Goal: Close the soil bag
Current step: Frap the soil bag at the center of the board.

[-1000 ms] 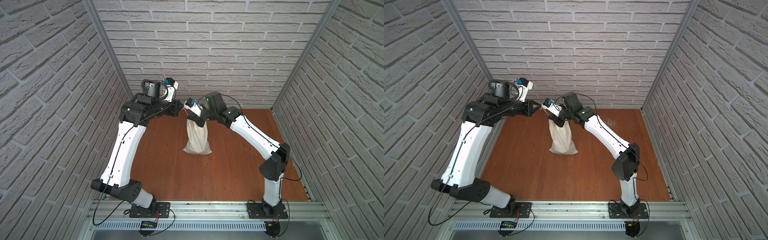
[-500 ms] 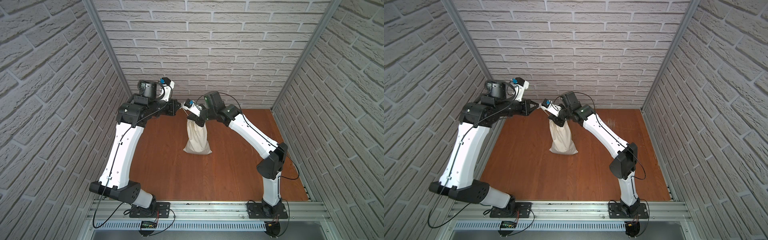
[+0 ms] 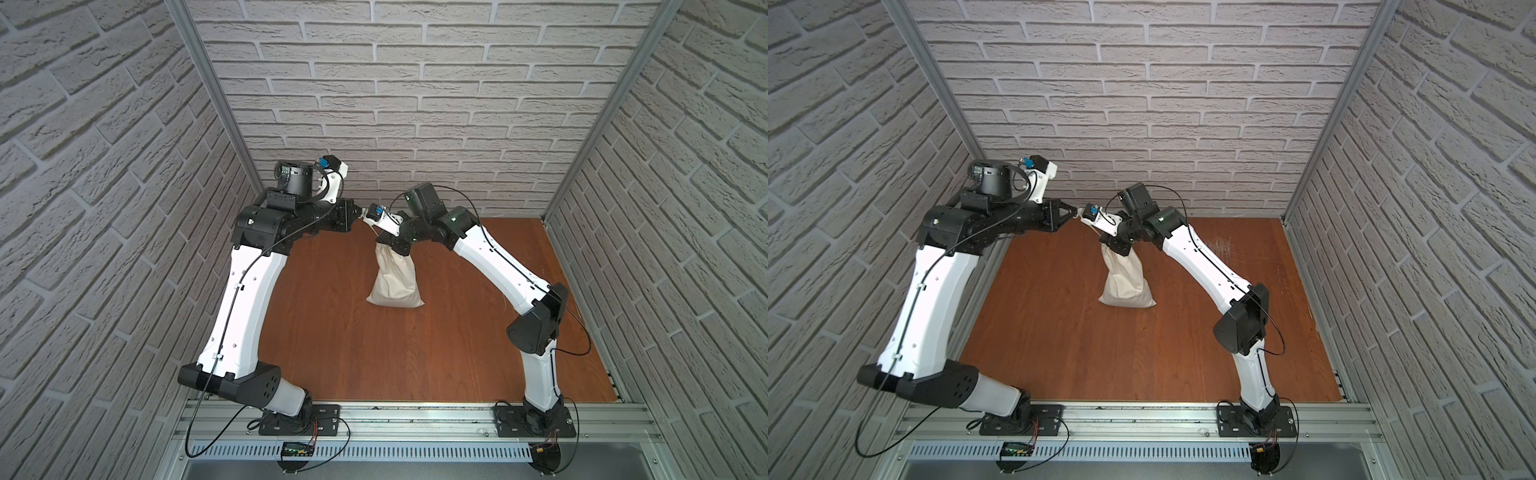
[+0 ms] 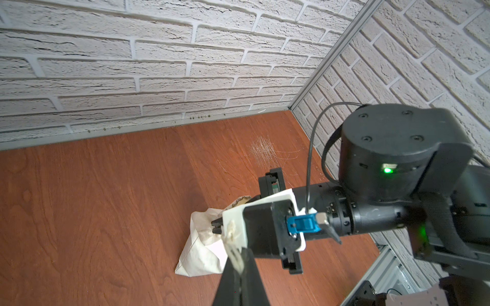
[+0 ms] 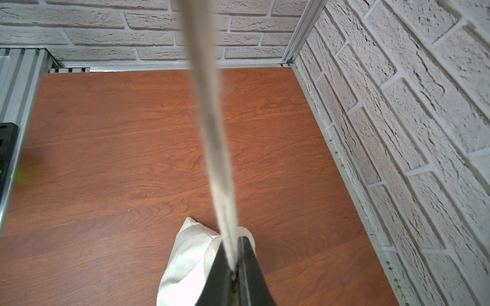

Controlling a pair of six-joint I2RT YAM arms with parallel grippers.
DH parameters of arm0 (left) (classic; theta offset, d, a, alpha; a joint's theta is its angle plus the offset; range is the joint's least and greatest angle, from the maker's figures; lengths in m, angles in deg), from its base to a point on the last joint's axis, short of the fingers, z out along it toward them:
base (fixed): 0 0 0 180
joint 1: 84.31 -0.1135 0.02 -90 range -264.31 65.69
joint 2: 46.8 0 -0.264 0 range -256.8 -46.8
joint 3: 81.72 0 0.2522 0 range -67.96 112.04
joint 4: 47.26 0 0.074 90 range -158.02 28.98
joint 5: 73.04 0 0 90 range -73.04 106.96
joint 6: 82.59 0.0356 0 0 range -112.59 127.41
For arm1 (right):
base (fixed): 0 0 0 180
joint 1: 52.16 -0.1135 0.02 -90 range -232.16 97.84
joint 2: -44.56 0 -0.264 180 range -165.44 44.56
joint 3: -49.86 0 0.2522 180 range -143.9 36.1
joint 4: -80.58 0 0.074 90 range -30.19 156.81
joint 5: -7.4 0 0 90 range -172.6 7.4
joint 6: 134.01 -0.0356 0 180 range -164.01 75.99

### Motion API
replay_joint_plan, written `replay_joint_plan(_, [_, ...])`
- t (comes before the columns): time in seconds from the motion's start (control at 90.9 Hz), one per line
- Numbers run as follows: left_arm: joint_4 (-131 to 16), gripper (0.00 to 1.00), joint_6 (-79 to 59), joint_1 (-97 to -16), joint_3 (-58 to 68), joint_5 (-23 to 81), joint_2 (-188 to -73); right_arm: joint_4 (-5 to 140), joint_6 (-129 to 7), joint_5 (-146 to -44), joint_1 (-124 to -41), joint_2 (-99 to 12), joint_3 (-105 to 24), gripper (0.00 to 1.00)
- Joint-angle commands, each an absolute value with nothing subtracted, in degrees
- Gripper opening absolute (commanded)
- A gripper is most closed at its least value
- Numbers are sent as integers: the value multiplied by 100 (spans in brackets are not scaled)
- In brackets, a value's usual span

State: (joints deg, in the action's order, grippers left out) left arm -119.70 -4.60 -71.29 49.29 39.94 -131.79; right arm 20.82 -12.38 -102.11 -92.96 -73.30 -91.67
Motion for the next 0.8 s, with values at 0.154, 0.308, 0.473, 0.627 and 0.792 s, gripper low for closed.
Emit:
replay_joint_plan(0.154, [-10429,0,-494,-7244,5478,3990,-12731,345,-1102,-9150,-9206,-7831,-9125,11])
replay_joint_plan(0.308, [-10270,0,-570,-7245,5600,3946,-12726,252,-1073,-9131,-9207,-7797,-9264,11])
replay_joint_plan(0.473, [-10159,0,-685,-7252,5765,3957,-12757,187,-1056,-9154,-9205,-7802,-9275,11])
replay_joint_plan(0.627, [-10144,0,-747,-7252,5786,3947,-12768,60,-1059,-9166,-9202,-7891,-9270,11])
replay_joint_plan(0.792, [-10128,0,-775,-7246,5876,3917,-12789,-50,-1016,-8961,-9202,-7906,-9266,11])
